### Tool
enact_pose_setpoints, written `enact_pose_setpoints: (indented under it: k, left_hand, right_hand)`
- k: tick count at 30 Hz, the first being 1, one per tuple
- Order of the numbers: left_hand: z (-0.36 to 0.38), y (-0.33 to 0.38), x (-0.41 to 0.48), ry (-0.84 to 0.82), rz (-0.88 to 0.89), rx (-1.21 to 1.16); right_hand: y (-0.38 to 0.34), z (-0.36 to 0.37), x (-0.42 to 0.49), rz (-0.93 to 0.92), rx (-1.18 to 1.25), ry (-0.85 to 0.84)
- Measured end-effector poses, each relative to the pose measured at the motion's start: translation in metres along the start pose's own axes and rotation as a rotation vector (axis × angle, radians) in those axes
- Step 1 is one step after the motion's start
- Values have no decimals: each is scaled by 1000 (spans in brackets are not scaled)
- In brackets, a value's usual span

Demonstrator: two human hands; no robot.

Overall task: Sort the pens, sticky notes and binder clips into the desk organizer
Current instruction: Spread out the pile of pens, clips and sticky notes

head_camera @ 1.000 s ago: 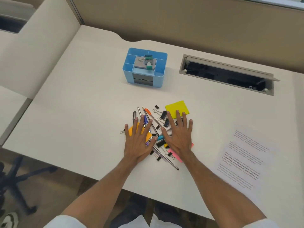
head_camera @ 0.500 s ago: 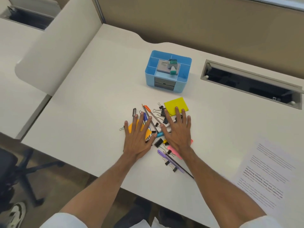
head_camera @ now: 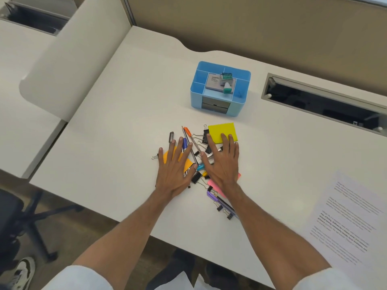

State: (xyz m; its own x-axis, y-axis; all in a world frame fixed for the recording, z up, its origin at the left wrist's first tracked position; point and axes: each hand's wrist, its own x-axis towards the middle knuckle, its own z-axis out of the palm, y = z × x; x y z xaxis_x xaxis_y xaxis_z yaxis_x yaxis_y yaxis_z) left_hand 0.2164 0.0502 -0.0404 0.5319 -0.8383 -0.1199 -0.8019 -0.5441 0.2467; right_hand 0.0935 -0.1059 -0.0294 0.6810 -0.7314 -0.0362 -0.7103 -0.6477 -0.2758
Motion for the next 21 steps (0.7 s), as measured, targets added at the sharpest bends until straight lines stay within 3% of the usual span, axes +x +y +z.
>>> enact_pose_setpoints:
  k: [14,21]
  left_hand:
    - [2,-5,7,38,-16,-37]
    - [-9,-5,8,58,-15,-65]
  right_hand:
    - [-27,10,9,42,167,102]
    - [-10,-2,4,81,455,164]
